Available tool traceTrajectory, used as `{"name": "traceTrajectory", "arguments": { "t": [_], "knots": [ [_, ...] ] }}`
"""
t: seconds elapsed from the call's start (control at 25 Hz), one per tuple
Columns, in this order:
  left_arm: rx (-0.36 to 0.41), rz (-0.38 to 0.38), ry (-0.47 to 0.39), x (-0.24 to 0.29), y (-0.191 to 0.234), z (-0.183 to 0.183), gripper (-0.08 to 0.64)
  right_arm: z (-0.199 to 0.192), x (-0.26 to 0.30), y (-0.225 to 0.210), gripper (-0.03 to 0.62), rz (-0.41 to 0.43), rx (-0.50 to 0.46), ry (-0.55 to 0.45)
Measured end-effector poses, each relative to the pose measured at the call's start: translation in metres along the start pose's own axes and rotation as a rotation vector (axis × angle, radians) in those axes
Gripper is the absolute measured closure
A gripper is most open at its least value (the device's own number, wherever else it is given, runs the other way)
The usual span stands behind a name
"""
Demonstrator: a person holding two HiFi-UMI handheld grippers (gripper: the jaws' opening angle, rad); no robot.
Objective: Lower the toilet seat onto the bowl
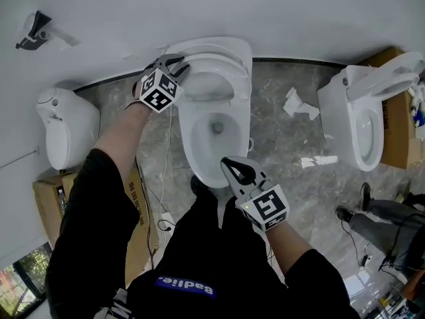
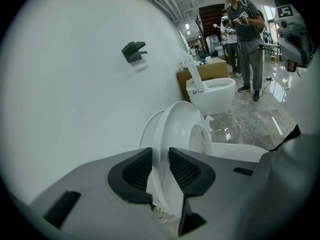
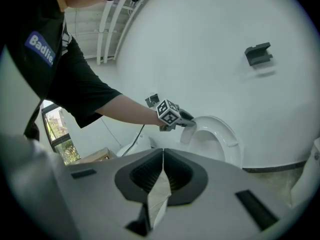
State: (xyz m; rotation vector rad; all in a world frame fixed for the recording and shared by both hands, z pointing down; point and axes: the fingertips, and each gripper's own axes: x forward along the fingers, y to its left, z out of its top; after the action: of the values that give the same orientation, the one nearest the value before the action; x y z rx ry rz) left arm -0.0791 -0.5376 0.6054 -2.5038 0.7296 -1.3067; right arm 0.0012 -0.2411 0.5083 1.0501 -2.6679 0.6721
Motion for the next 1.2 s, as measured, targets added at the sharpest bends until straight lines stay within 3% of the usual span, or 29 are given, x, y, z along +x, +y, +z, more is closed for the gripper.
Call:
{"name": "traceTrajectory", "arguments": {
  "t": [0.76, 1.04, 1.2],
  "knots": [
    [-0.001, 0.004, 0.084, -0.073, -0.114, -0.005, 0.457, -0.028, -0.062, 0.046, 0.565, 0.190, -0.068, 0.029],
    [0.017, -0.024, 0.057, -0.094, -0.154, -0.012, 0.457, -0.037, -0.070, 0.072, 0.565, 0.184, -0.080, 0.020],
    [0.072, -0.053, 0.042, -0.101, -0.181, -0.016, 0.456, -0.046, -0.069, 0.096, 0.565, 0.148, -0.074, 0.015]
  ]
}}
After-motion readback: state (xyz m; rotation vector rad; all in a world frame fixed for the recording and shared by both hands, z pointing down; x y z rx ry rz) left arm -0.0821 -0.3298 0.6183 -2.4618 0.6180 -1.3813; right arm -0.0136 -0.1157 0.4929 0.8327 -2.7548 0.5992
